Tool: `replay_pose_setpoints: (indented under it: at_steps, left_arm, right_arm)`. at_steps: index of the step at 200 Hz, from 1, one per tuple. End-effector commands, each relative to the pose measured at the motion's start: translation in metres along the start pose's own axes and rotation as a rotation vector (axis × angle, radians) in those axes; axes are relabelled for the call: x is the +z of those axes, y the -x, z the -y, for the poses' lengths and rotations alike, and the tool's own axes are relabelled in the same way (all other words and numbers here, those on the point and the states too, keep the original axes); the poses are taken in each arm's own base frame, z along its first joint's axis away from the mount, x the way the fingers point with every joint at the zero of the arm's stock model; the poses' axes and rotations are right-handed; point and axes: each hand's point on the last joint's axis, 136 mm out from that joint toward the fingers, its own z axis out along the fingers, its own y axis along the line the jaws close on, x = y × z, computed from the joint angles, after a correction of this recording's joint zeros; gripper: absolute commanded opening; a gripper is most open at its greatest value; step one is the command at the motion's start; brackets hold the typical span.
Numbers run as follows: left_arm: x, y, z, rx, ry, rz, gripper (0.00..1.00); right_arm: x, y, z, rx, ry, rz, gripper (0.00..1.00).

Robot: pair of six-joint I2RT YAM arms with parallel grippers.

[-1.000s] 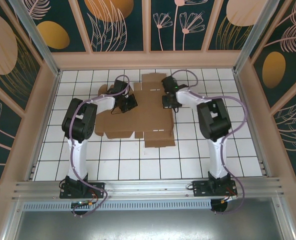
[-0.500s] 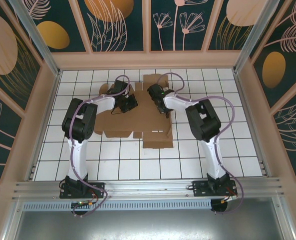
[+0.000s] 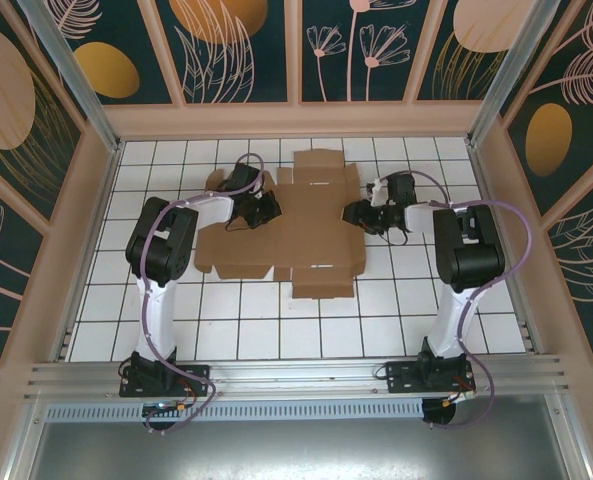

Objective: Fold the paper box

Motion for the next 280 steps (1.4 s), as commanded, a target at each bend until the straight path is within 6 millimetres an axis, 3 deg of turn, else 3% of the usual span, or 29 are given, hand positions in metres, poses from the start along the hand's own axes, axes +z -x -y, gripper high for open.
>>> replay_pose_setpoints:
  at_steps: [1,63,123,142,164,202,280]
  left_arm:
    - [0.006,-0.012,-0.019,-0.038,0.035,-0.042,0.0]
    - [0.01,-0.016,-0.021,-0.042,0.03,-0.058,0.0]
    - [0.011,-0.024,-0.042,-0.125,0.025,-0.103,0.0]
    - [0.012,-0.03,-0.055,-0.181,-0.013,-0.133,0.0]
    - [0.013,-0.036,-0.07,-0.244,-0.068,-0.171,0.0]
    - [0.014,-0.044,-0.084,-0.271,-0.118,-0.221,0.0]
    - [0.024,-0.053,-0.092,-0.295,-0.155,-0.268,0.0]
  right_arm:
    - [0.015,-0.023,-0.015,0.046,0.173,-0.085,0.48]
    - [0.02,-0.024,-0.014,0.097,0.257,-0.077,0.51]
    - [0.008,-0.014,0.035,0.087,-0.128,-0.047,0.61]
    - [0.007,-0.012,0.036,0.078,-0.153,-0.063,0.64]
    - [0.011,-0.01,0.028,0.072,-0.111,-0.091,0.66]
    - [0.007,-0.002,0.015,0.066,-0.05,-0.082,0.78]
    - [0.045,-0.035,-0.038,0.094,0.273,-0.253,0.78]
